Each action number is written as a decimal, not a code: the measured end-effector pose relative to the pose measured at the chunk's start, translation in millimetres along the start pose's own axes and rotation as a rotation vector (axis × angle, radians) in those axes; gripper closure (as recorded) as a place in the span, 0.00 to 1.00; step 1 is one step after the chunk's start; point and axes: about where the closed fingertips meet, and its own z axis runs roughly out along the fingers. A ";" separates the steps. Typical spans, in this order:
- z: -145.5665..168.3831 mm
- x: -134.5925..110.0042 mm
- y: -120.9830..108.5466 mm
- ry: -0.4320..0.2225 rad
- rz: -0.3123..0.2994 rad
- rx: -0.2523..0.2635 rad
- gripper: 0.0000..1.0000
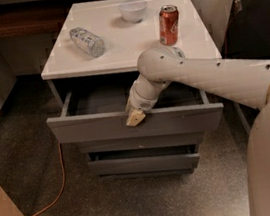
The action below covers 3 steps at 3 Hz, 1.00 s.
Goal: Open top drawer
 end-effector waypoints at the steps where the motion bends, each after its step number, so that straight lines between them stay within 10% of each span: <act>1: 0.0 0.0 0.0 0.000 0.000 0.000 1.00; 3: -4.5 0.6 14.3 -0.005 -0.009 -0.008 1.00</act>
Offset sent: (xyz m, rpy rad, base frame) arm -0.0949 -0.0118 0.0104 0.0213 0.0135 0.0764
